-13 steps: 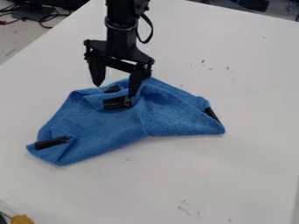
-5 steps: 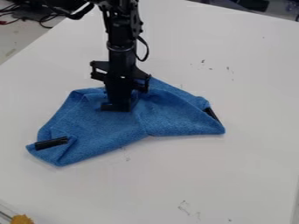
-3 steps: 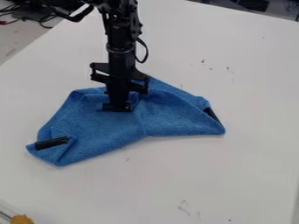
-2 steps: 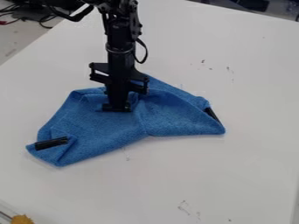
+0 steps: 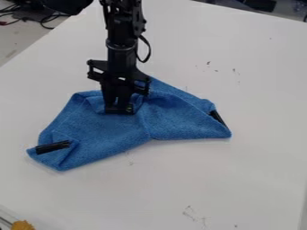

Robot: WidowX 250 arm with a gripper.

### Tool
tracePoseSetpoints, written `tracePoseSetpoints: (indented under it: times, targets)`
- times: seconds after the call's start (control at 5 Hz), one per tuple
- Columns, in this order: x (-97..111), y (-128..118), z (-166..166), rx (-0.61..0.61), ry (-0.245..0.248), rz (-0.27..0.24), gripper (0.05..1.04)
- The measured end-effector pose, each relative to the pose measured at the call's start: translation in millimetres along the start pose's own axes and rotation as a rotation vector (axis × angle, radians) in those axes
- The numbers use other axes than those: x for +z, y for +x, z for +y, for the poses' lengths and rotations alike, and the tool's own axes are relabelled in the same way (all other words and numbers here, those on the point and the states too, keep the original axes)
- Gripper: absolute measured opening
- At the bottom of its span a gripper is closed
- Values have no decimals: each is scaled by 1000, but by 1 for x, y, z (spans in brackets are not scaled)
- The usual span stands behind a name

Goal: Fold the cloth from the bottom to the top

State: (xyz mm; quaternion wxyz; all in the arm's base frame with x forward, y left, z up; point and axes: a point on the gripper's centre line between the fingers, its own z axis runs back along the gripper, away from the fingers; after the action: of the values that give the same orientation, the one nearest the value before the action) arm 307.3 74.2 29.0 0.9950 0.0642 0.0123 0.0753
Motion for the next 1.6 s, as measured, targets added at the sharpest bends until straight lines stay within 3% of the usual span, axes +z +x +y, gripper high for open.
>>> tracePoseSetpoints:
  times: [0.2, 0.4, 0.6, 1.0, 1.4, 1.6]
  targets:
    - [-1, -1, -3, -15, -19, 1, 757]
    - [-3, -1, -3, -13, -44, -6, 997]
    - [-16, -2, -4, -13, -65, 17, 1001]
    - [-24, 8, -2, -10, -83, 8, 975]
    - [-24, 15, -2, -11, -82, 10, 610]
    - [-23, 15, -2, -4, -84, 10, 489]
